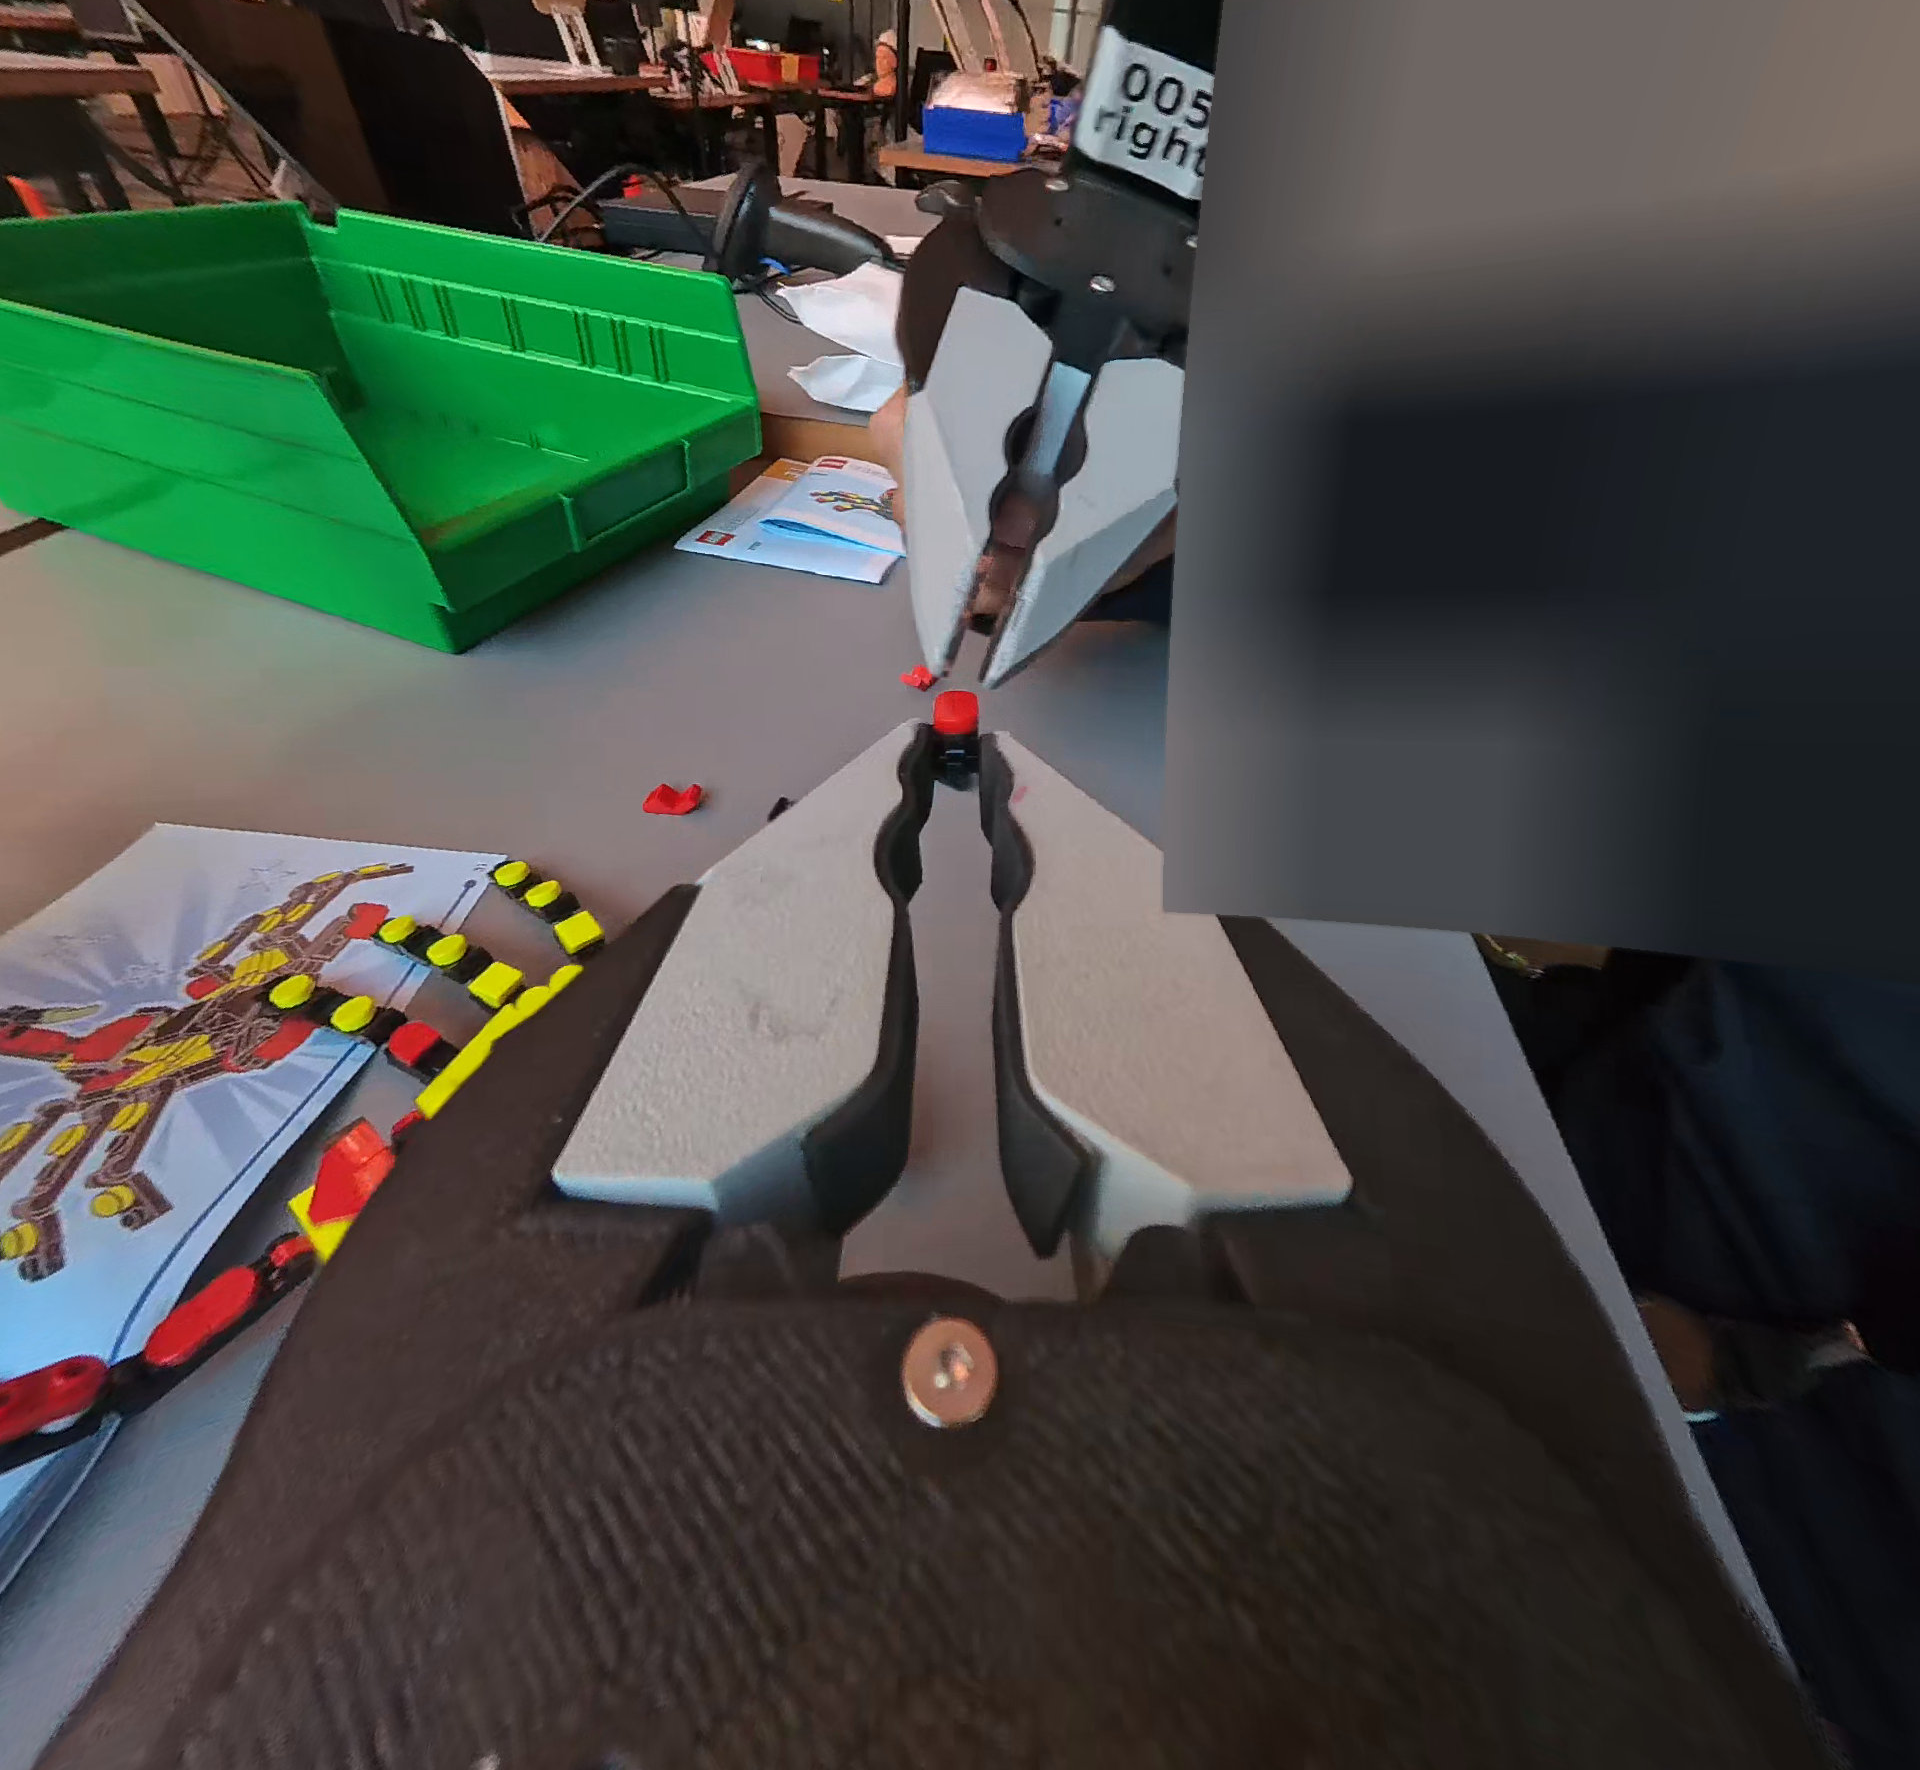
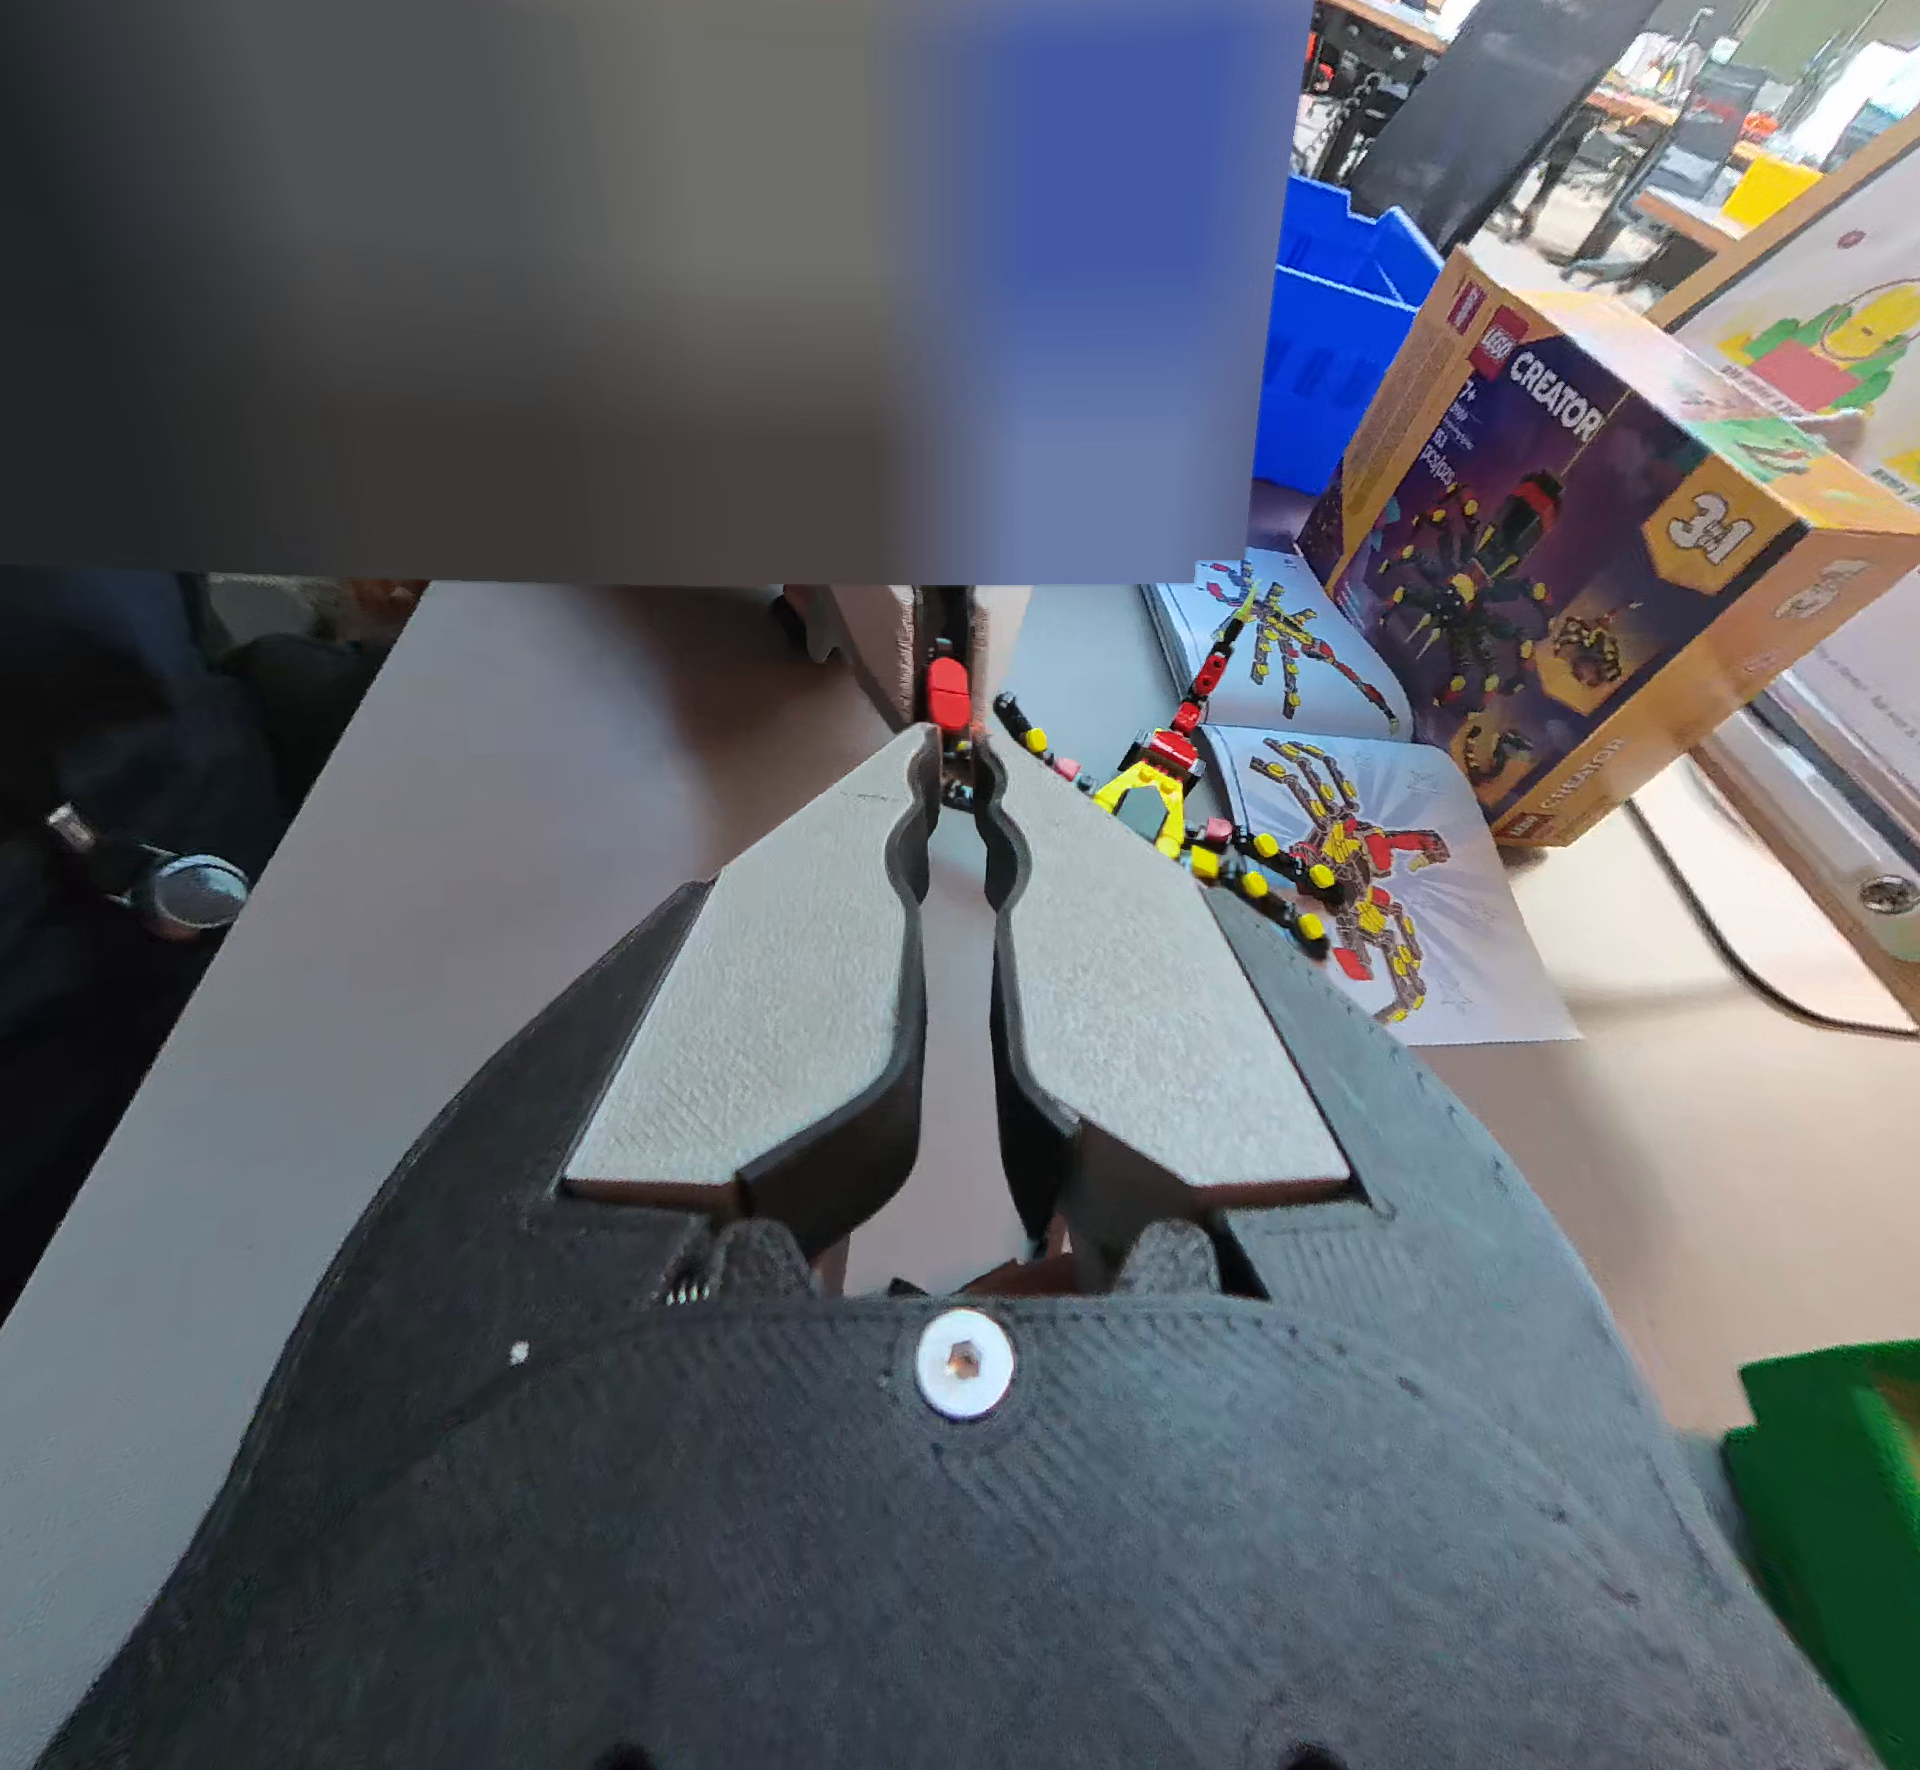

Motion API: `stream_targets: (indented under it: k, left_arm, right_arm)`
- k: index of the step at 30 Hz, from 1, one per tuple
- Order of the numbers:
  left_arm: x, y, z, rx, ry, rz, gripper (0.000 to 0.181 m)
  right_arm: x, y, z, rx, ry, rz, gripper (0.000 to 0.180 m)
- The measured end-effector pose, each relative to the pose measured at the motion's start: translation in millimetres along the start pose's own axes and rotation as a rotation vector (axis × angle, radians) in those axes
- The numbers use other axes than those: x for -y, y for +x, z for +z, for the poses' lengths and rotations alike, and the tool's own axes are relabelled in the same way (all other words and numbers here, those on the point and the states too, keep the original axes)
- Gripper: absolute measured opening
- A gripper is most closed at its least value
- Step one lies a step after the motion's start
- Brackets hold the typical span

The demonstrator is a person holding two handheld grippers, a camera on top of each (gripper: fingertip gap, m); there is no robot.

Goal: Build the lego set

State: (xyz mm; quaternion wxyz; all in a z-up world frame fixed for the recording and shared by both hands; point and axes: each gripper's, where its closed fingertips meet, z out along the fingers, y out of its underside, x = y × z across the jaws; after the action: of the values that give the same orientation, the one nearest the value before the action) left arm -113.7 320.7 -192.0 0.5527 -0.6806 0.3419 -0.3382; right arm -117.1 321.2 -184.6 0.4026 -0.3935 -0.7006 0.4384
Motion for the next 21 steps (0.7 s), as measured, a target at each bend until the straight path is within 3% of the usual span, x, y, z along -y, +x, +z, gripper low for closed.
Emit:
stream_targets:
  k: [16, 21]
  left_arm:
    - [2.7, 6.4, -1.9, -0.081, 0.02, -0.08, 0.005]
    - [6.7, 8.4, -3.2, -0.163, 0.057, -0.244, 0.005]
  right_arm:
    - [2.6, -6.0, 3.5, 0.065, 0.057, 0.062, 0.0]
    - [7.1, -6.4, 2.6, 0.03, 0.066, -0.005, 0.0]
